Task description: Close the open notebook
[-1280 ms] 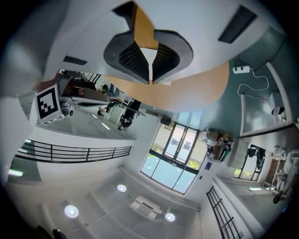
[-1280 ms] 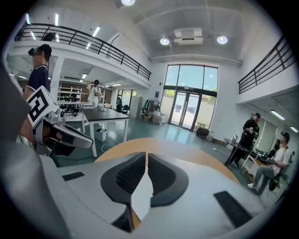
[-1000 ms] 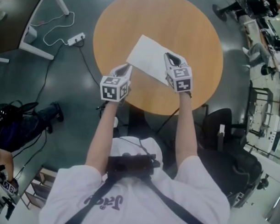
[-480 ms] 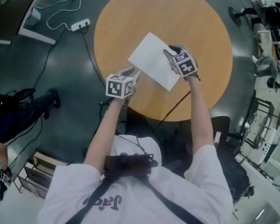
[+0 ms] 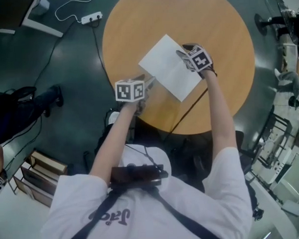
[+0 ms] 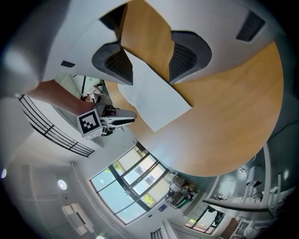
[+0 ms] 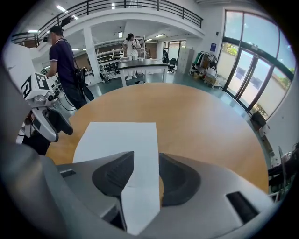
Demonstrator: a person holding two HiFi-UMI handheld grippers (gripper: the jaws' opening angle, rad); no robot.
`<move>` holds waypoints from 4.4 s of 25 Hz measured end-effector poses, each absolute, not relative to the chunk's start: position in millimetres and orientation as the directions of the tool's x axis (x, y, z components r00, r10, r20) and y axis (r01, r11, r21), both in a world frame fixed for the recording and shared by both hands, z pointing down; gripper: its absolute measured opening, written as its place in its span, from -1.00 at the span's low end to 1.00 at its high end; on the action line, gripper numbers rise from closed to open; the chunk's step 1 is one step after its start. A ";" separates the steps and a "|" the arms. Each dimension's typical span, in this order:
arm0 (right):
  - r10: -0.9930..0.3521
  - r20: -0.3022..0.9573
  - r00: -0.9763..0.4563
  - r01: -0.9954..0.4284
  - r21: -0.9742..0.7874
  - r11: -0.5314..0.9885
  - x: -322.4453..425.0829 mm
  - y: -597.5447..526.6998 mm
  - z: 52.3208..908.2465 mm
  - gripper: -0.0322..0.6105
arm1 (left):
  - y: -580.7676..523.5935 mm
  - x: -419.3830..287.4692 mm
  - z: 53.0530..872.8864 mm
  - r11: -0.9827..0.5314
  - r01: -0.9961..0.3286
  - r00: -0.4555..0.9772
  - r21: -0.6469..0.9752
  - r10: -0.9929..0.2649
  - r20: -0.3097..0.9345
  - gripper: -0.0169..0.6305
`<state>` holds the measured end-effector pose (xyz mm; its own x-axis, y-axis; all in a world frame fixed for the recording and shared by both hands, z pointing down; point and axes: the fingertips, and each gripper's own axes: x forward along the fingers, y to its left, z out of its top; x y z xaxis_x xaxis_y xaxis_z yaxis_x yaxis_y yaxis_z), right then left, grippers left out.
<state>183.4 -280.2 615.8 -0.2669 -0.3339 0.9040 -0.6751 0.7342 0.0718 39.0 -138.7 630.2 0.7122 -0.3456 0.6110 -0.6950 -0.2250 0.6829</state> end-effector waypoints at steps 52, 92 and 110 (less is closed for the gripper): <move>-0.461 0.771 -0.439 -0.798 -0.099 0.594 185.5 -303.0 611.3 -0.83 | -140.5 46.4 630.3 -0.352 -0.759 0.645 0.547 -0.520 0.560 -0.83; -0.214 0.858 -0.466 -0.673 -0.187 0.715 189.7 -292.9 627.3 -0.24 | -140.2 58.5 633.9 -0.002 -0.623 0.684 0.783 -0.488 0.543 -0.37; -0.140 0.867 -0.477 -0.649 -0.240 0.722 179.1 -307.9 641.2 -0.49 | -162.4 54.7 650.5 0.239 -0.496 0.601 0.835 -0.599 0.528 -0.27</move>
<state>179.1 -307.9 641.2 -0.4773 -0.1401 0.8675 -0.6489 0.7219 -0.2404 54.7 -162.4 650.5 0.6012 -0.5995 0.5284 -0.4955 0.2391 0.8350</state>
